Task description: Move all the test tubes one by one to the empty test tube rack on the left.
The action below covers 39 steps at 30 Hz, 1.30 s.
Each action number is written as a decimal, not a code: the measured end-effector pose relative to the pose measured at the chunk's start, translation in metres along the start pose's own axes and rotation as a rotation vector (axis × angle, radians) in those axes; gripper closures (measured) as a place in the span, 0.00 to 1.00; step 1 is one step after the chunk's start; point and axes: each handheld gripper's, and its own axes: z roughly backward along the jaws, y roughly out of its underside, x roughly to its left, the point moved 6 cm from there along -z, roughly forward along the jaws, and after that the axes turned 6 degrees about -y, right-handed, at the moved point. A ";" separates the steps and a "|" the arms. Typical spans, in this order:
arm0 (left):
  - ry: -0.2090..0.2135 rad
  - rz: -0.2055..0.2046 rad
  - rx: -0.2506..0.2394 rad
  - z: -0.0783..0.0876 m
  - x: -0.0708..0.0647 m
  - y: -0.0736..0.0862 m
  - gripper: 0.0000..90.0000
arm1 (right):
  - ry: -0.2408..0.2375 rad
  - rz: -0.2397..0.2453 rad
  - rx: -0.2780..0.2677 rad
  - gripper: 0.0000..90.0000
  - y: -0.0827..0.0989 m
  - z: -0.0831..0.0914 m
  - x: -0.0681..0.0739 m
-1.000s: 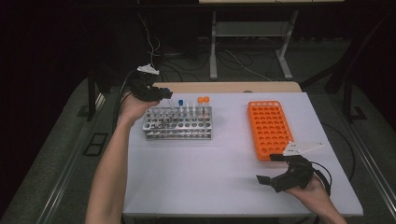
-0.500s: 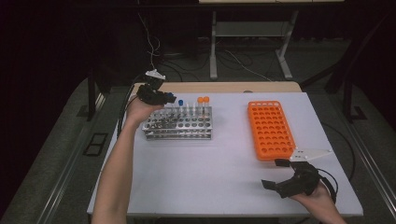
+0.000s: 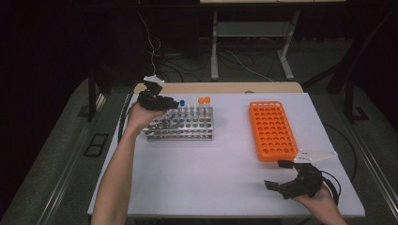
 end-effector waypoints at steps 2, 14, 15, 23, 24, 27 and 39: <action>0.006 0.005 -0.012 0.006 -0.004 0.002 0.55 | 0.004 0.000 -0.007 0.00 0.000 0.001 -0.001; 0.031 0.040 -0.111 0.044 -0.022 0.020 0.32 | 0.009 -0.013 -0.030 0.00 0.000 0.003 -0.005; 0.033 0.045 -0.121 0.047 -0.025 0.021 0.30 | 0.010 -0.012 -0.031 0.00 0.000 0.003 -0.006; 0.066 0.077 -0.184 0.063 -0.048 0.040 0.18 | 0.009 -0.014 -0.032 0.00 0.002 0.003 -0.006; 0.068 0.076 -0.188 0.064 -0.051 0.043 0.15 | 0.008 -0.014 -0.033 0.00 0.002 0.003 -0.006; 0.073 0.071 -0.203 0.071 -0.062 0.052 0.07 | 0.005 -0.013 -0.036 0.00 0.001 0.003 -0.005; 0.132 0.055 -0.245 0.078 -0.102 0.094 0.00 | -0.010 -0.012 -0.047 0.00 -0.001 0.002 -0.001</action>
